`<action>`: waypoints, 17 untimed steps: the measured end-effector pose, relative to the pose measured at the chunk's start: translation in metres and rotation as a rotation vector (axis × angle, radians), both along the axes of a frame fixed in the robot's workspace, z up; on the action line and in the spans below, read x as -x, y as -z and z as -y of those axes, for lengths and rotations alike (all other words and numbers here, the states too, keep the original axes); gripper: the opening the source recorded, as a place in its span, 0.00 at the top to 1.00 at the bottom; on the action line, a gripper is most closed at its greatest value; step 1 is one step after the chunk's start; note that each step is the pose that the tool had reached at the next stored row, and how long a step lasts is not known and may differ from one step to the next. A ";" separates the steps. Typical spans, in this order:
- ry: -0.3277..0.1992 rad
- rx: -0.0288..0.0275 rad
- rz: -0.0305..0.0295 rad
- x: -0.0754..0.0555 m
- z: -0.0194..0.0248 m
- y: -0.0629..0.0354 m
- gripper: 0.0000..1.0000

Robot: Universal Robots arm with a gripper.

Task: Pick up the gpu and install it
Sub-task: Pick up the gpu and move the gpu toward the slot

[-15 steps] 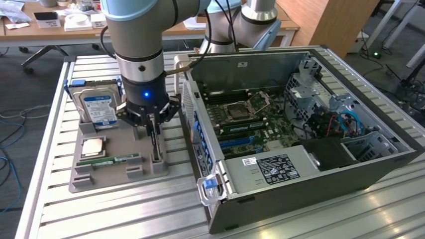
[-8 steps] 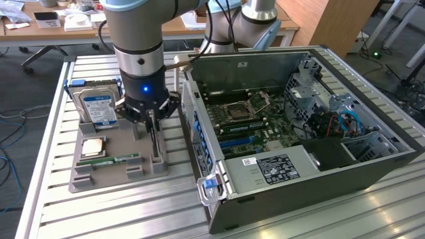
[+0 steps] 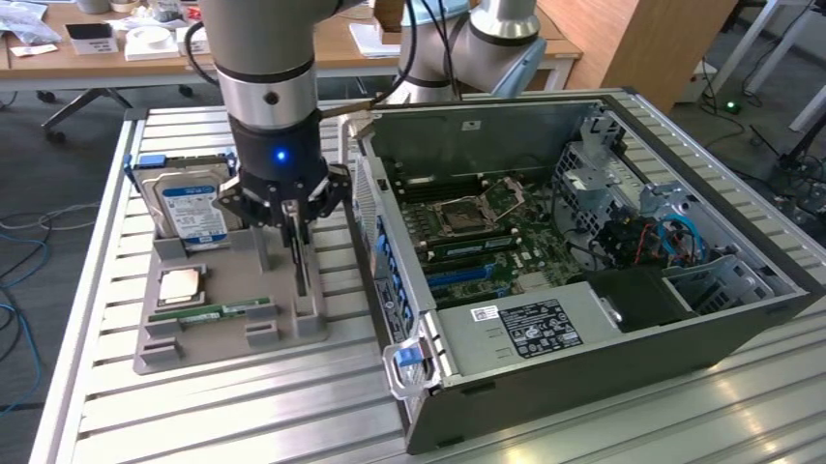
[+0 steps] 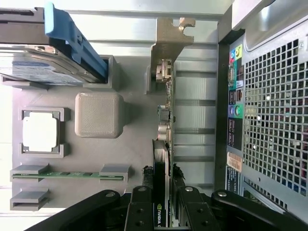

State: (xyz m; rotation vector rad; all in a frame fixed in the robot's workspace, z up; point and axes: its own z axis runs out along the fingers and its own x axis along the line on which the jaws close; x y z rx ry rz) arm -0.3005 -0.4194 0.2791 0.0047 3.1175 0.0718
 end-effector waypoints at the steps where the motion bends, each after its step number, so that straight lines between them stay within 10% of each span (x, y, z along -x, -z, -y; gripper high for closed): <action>1: 0.000 0.0000 0.0000 0.000 0.0000 -0.0024 0.74; 17: 0.000 0.0000 0.0000 0.000 0.0000 -0.0621 0.74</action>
